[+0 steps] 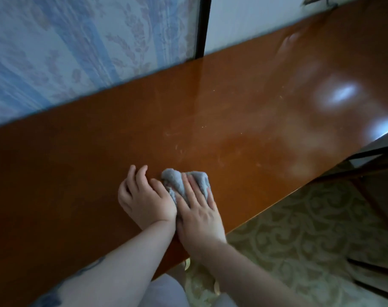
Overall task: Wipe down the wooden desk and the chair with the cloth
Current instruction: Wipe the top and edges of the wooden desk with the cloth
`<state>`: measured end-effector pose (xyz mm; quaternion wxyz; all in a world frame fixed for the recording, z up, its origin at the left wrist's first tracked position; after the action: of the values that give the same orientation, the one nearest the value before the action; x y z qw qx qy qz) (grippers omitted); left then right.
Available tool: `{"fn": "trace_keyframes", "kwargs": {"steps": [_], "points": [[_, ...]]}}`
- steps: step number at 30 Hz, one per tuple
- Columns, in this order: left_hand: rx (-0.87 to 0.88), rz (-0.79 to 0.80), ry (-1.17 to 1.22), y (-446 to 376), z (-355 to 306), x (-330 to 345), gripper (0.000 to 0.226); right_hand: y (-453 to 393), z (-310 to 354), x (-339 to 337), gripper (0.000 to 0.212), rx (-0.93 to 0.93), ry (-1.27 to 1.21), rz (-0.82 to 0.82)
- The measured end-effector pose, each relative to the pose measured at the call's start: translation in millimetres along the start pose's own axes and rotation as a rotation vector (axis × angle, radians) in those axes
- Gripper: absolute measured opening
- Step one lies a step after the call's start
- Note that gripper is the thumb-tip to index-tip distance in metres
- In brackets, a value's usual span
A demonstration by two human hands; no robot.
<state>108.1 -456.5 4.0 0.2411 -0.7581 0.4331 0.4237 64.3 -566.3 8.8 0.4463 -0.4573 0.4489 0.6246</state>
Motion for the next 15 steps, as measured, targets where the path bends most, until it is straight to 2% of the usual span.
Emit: {"fn": "trace_keyframes", "kwargs": {"steps": [1, 2, 3, 5, 6, 7, 8, 9, 12, 13, 14, 15], "points": [[0.010, 0.013, -0.035, 0.4, -1.3, 0.8, 0.040, -8.4, -13.5, -4.9, 0.051, -0.062, 0.012, 0.045], [0.013, 0.031, -0.063, 0.8, -1.9, 2.1, 0.038, -12.8, -36.2, -7.3, 0.051, -0.024, -0.020, 0.075], [0.007, 0.051, -0.079, 1.9, -1.8, 3.7, 0.037, -10.6, -66.6, -8.9, 0.052, 0.128, -0.066, 0.062], [0.005, 0.071, -0.093, 4.6, -1.2, 4.7, 0.039, 14.5, -119.6, -15.8, 0.053, 0.549, -0.116, -0.094], [0.012, 0.071, -0.099, 5.0, -2.6, 4.1, 0.040, 27.1, -126.4, -16.6, 0.053, 0.700, -0.125, -0.166], [0.023, 0.068, -0.103, 5.4, -3.9, 3.7, 0.042, 34.6, -120.9, -12.6, 0.054, 0.772, -0.115, -0.195], [0.040, 0.066, -0.101, 6.2, -5.8, 3.9, 0.042, 36.4, -105.9, -6.7, 0.056, 0.759, -0.115, -0.179], [0.069, 0.067, -0.085, 7.9, -8.7, 4.1, 0.043, 30.9, -85.5, -4.8, 0.057, 0.671, -0.113, -0.160], [0.153, 0.089, -0.021, 10.6, -15.6, 3.7, 0.041, -7.4, -46.0, -14.1, 0.055, 0.167, -0.011, -0.018], [0.140, 0.101, -0.015, 9.8, -14.7, 4.2, 0.041, -16.3, -54.5, -15.3, 0.055, 0.083, -0.019, 0.045], [0.125, 0.106, -0.014, 8.9, -13.8, 4.6, 0.041, -18.0, -73.1, -15.0, 0.055, 0.112, -0.044, 0.066], [0.123, 0.105, -0.014, 8.7, -13.6, 4.6, 0.041, -11.9, -99.3, -15.6, 0.055, 0.252, -0.077, 0.015]]}}
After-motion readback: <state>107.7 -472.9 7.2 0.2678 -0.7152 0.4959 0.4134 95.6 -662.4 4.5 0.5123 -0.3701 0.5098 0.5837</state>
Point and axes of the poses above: each hand's wrist, its own y-axis away from the middle knuckle, its own x-axis out of the palm, z = x × y, the point moved 6 cm from there along -y, towards the middle knuckle, and after that the axes turned 2 degrees about y, right-handed, at the moved point
